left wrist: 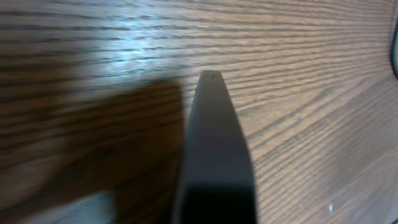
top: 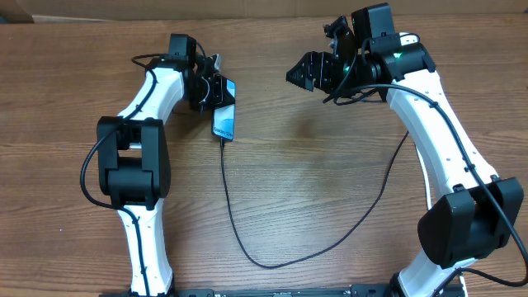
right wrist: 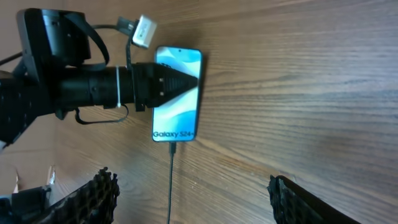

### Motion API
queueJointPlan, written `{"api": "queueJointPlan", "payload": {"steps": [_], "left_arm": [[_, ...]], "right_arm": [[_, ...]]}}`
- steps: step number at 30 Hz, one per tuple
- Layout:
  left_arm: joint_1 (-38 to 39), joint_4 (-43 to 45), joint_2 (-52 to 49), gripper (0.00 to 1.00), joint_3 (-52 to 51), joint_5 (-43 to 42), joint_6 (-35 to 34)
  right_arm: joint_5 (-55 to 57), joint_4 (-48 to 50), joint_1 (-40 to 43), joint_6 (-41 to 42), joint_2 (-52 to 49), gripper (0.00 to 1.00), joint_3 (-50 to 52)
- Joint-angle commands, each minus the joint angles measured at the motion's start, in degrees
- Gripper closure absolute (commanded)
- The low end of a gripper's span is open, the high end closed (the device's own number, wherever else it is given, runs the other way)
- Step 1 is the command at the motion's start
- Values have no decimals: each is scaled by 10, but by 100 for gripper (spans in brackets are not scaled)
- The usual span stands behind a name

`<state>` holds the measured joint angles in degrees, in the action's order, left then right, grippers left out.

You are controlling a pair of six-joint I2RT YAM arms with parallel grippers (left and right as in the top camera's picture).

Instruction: Plug charger to phone and switch on socket

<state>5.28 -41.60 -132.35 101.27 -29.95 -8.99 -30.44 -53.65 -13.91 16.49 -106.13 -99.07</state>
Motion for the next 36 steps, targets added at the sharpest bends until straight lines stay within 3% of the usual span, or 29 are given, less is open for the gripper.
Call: {"api": "queueJointPlan", "payload": {"steps": [1,7,14,21,27,36], "left_arm": [[0,2,-7,96,0,11,-5],[0,2,-14,96,-1,17,-15],[0,-4,-14,81,-1,25,-15],[0,-10,-14,79,-1,36,-15],[0,-28,-14,67,-1,64,-15],[-2,-38,-14,63,0,82,-15]], "right_arm": [[13,-2,-3,-3,13,23,5],[13,-3,-3,-3,13,23,5],[13,-3,-3,-3,13,23,5],[13,-3,-3,-3,13,23,5],[13,-3,-3,-3,13,23,5],[13,-3,-3,-3,13,22,5]]}}
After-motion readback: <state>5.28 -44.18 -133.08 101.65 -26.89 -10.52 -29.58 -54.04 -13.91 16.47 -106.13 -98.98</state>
